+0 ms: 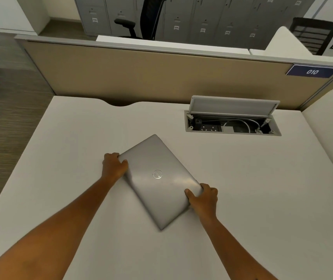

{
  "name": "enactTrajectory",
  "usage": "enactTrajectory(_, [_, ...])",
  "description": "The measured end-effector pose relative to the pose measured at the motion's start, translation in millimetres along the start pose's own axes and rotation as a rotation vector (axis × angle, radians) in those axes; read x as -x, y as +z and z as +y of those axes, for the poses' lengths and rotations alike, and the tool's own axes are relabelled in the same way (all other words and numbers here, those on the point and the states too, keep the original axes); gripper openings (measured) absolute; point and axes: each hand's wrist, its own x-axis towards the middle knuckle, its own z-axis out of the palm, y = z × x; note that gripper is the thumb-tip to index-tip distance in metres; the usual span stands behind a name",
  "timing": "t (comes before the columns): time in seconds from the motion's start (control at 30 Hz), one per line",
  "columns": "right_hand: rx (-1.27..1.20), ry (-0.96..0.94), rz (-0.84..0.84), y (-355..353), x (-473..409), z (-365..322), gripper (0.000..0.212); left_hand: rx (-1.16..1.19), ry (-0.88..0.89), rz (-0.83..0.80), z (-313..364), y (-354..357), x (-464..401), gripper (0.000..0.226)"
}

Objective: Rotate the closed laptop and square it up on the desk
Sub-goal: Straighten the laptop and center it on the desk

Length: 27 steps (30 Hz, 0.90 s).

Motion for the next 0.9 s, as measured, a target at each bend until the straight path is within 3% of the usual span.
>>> enactTrajectory(0.13, [-0.123, 0.065, 0.034, 5.5, -0.4, -0.9, 0.066, -0.056, 0.047, -0.013, 0.0, -0.1, -4.6, 0.046])
enactTrajectory(0.33, [-0.323, 0.163, 0.101, 10.3, -10.3, -2.7, 0.032, -0.003, 0.062, -0.02, -3.3, -2.2, 4.4, 0.053])
enactTrajectory(0.47, [-0.38, 0.141, 0.111, 1.0, -18.3, -15.9, 0.028, 0.056, 0.053, -0.018, -16.5, -4.5, 5.6, 0.064])
enactTrajectory(0.63, [-0.394, 0.109, 0.115, -7.1, -31.3, -27.3, 0.043, 0.109, 0.05, -0.007, -35.6, -2.9, 13.6, 0.075])
enactTrajectory(0.77, [-0.428, 0.1, 0.106, -12.8, -44.2, -32.9, 0.027, 0.132, 0.041, 0.009, -29.5, -6.7, 42.5, 0.051])
enactTrajectory(0.9, [-0.486, 0.084, 0.119, -18.2, -56.2, -36.5, 0.024, 0.177, 0.038, 0.015, -27.5, -6.2, 71.8, 0.032])
